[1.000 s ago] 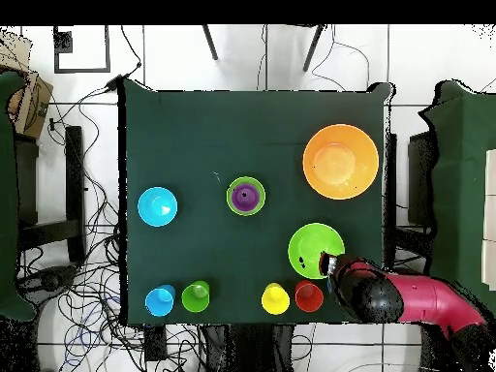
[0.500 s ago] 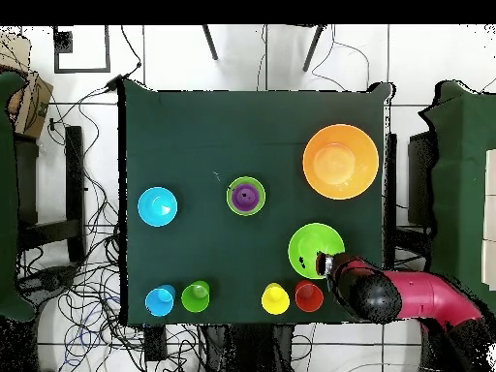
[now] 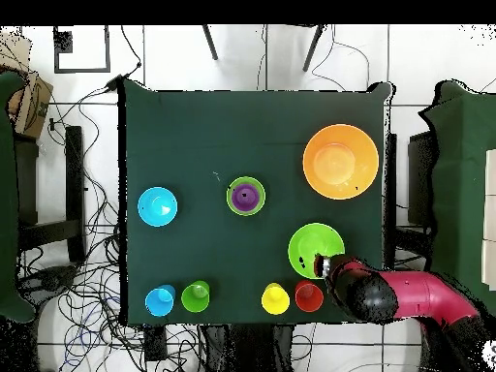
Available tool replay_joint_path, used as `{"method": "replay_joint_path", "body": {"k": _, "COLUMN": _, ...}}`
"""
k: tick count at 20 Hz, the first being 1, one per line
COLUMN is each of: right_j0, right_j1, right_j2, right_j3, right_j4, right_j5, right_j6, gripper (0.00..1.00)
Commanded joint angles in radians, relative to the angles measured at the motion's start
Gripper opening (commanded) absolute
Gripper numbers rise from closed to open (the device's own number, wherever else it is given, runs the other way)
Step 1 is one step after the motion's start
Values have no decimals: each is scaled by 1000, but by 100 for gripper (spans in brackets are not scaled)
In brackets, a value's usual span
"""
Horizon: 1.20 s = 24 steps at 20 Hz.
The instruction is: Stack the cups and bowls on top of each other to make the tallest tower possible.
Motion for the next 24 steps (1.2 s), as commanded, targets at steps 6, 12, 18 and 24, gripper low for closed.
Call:
{"method": "replay_joint_path", "body": {"k": 6, "right_j0": 34, "right_j1": -352, "right_j2": 204, "right_j3": 178, "right_j4": 259, "right_j5": 234, "right_j6": -197, "gripper": 100}}
{"method": "replay_joint_path", "body": {"k": 12, "right_j0": 83, "right_j1": -450, "right_j2": 217, "right_j3": 202, "right_j4": 325, "right_j5": 261, "right_j6": -140, "gripper": 100}}
{"method": "replay_joint_path", "body": {"k": 18, "right_j0": 319, "right_j1": -409, "right_j2": 88, "right_j3": 220, "right_j4": 247, "right_j5": 117, "right_j6": 187, "gripper": 100}}
{"method": "replay_joint_path", "body": {"k": 24, "right_j0": 596, "right_j1": -323, "right_j2": -138, "right_j3": 149, "right_j4": 180, "right_j5": 28, "right_j6": 450, "gripper": 100}}
